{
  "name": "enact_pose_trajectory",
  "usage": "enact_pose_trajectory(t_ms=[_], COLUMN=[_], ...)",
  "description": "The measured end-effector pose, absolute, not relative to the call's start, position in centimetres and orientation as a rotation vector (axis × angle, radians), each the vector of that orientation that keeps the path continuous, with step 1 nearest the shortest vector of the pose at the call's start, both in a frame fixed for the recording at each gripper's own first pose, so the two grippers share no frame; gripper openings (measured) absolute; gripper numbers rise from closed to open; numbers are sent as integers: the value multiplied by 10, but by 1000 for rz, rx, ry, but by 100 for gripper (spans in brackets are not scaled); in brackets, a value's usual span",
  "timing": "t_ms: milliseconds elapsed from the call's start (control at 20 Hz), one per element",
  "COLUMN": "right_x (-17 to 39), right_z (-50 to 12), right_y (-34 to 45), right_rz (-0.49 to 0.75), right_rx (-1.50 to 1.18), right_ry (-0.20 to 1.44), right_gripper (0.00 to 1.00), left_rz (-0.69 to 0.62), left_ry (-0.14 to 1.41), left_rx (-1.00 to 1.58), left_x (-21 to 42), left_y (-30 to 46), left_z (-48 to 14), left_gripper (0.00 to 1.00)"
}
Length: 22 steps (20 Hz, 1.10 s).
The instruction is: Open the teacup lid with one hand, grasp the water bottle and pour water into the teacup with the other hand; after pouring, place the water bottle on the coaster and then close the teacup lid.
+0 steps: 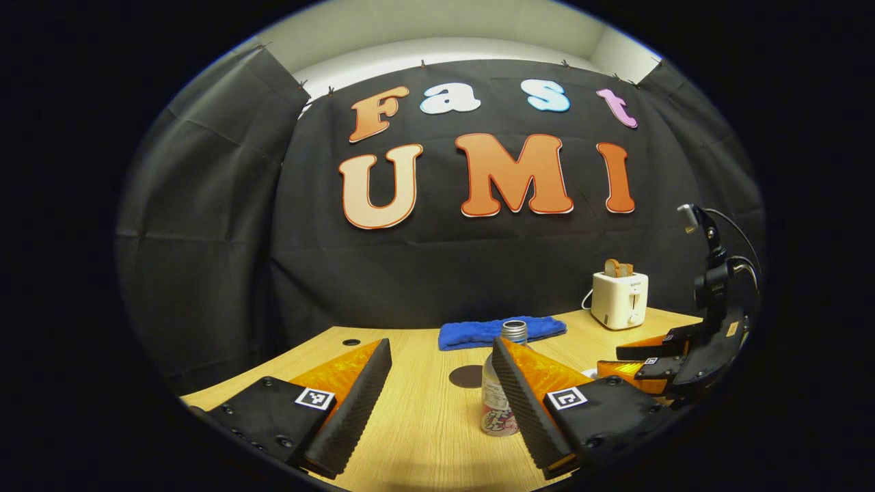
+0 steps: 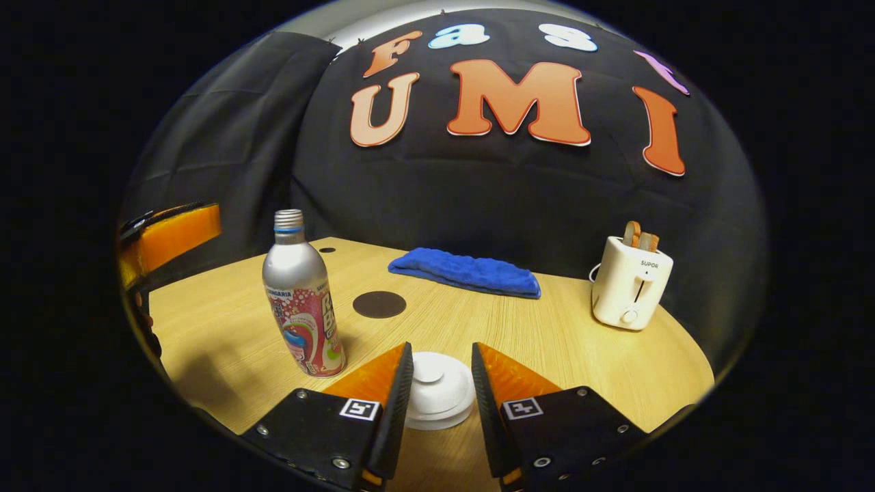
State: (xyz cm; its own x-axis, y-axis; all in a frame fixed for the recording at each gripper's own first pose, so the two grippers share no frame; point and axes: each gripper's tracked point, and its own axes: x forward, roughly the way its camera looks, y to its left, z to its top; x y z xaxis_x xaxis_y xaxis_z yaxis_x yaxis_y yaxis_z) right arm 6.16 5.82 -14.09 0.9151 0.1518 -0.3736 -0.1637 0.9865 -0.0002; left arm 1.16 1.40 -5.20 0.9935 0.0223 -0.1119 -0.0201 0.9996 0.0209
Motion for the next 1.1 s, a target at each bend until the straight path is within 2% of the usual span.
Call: enact_pose_trajectory(t_ms=[50, 250, 300, 350, 450, 550, 600, 700, 750, 800, 850, 1100], right_x=[63, 64, 65, 63, 67, 68, 67, 65, 64, 67, 65, 60], right_z=[-138, -137, -136, -136, -142, -148, -154, -155, -152, -156, -156, -136], right_y=[59, 66, 68, 70, 67, 70, 72, 75, 74, 73, 73, 68], right_rz=[169, 198, 205, 210, 198, 214, 220, 223, 225, 223, 228, 240], right_rx=[-24, -9, -10, -17, -47, -33, -38, -54, -54, -45, -38, 20], right_ry=[372, 377, 374, 378, 383, 408, 420, 422, 417, 424, 425, 391], right_gripper=[50, 41, 40, 40, 40, 40, 40, 40, 39, 30, 27, 22], left_rz=[23, 15, 14, 9, 4, -2, -8, -20, -25, -29, -35, -82], left_ry=[115, 121, 122, 126, 137, 147, 153, 159, 162, 166, 173, 208], left_rx=[23, 29, 27, 26, 26, 26, 27, 25, 23, 20, 15, -14], left_x=[13, 17, 18, 18, 21, 22, 21, 22, 23, 24, 25, 27], left_y=[14, 11, 10, 9, 6, 4, 2, -3, -5, -7, -10, -27], left_z=[-53, -56, -56, -59, -63, -68, -70, -74, -74, -77, -79, -95], left_gripper=[100, 100, 94, 100, 100, 94, 97, 94, 94, 94, 94, 97])
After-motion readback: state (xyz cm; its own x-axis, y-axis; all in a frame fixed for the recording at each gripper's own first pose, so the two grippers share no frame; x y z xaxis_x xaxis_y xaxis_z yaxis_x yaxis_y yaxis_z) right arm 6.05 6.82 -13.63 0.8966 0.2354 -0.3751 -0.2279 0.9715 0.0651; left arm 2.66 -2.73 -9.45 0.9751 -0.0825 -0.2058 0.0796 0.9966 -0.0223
